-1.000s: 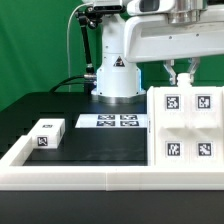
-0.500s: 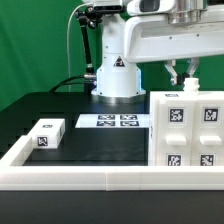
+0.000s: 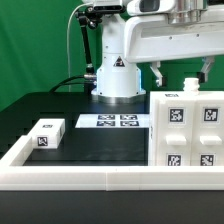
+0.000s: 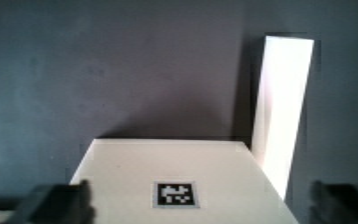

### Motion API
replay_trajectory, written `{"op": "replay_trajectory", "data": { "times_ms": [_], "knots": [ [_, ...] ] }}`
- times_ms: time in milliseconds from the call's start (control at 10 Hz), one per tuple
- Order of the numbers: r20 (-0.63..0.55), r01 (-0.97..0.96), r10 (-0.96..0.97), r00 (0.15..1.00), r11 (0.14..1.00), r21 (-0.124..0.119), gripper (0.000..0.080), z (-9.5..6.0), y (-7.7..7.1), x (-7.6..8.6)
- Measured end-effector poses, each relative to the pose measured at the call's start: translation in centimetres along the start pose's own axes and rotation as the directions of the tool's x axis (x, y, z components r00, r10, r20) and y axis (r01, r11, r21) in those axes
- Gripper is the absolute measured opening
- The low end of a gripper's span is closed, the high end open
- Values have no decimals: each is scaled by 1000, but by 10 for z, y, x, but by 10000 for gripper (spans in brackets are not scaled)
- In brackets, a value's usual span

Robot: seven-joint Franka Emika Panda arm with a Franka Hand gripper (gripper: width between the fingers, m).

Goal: Assemble cabinet

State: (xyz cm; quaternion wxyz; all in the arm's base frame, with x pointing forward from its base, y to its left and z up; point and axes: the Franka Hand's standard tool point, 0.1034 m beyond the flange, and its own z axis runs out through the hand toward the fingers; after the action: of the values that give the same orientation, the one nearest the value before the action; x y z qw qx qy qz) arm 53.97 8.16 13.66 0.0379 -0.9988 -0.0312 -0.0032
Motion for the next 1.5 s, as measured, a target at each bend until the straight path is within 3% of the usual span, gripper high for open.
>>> {"op": "replay_trajectory", "data": {
  "times_ms": [100, 200, 500, 600, 900, 1200, 1500],
  "knots": [
    [0, 0, 0, 1000, 1000, 0, 717, 0, 0, 0],
    [0, 0, 0, 1000, 1000, 0, 774, 0, 0, 0],
    [-2, 8, -8, 1000, 1000, -1, 795, 1, 3, -2],
    [-3, 20, -20, 1000, 1000, -6, 798, 5, 14, -11],
    [-9, 65, -65, 998, 997, -32, 796, 18, 76, -49],
    [-5, 52, -52, 999, 997, -51, 796, 22, 139, -65],
    [-5, 57, -57, 998, 997, -49, 796, 23, 131, -64]
  ]
}}
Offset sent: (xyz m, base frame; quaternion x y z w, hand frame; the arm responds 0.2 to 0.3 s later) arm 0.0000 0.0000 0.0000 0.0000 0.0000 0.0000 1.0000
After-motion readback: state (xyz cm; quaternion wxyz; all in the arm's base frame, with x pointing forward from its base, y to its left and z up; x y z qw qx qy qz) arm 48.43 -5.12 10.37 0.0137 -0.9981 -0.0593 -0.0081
